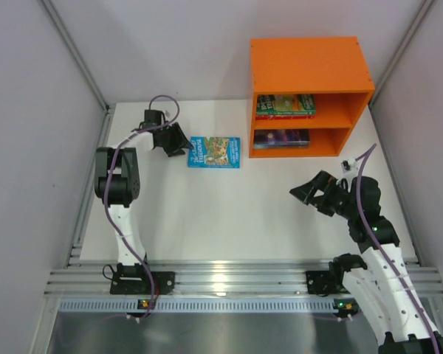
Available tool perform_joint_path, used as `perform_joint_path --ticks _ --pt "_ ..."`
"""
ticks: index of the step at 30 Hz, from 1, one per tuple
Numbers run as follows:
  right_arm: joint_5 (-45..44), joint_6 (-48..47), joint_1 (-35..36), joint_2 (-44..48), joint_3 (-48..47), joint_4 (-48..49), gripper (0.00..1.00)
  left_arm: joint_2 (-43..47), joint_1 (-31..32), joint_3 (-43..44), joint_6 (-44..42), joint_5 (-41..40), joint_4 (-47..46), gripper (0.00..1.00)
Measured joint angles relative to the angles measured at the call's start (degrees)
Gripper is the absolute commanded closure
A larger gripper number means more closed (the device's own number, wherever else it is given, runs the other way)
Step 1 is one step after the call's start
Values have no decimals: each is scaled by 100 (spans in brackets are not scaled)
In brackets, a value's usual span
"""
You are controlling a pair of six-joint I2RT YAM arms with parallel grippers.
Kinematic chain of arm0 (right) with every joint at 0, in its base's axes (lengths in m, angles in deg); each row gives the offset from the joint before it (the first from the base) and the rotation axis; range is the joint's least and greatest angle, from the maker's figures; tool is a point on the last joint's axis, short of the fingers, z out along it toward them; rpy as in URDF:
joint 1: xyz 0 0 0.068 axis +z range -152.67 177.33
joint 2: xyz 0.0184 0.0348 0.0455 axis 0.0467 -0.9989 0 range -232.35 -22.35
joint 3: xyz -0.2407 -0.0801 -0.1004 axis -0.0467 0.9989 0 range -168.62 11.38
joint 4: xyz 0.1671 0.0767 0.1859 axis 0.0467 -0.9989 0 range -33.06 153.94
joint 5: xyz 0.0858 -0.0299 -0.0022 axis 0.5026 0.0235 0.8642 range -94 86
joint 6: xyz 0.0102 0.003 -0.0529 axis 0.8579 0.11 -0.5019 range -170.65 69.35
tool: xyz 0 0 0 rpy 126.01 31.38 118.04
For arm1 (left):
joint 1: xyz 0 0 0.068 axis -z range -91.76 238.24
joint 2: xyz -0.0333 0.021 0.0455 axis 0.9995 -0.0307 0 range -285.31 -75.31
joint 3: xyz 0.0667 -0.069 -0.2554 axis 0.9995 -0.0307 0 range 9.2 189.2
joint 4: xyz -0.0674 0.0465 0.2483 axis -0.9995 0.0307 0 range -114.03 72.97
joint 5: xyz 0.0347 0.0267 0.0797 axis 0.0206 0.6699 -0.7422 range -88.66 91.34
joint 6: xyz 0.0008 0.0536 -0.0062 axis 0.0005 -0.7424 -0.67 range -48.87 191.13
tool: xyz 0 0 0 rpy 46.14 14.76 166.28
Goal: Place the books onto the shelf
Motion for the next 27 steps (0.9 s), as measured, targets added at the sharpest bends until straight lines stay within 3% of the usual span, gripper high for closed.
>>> perform_joint_path --ticks 7,16,21,27 --pt "-2 81 -2 120 0 -120 0 339 66 -616 -55 39 -107 59" --pt "-24 197 0 551 0 -328 0 715 538 -883 -280 -527 48 88" --pt "-28 247 -2 669 4 -468 0 1139 826 -1344 -238 -1082 114 91" --pt "-24 262 0 671 116 -509 0 2332 994 -2817 92 -1272 111 88"
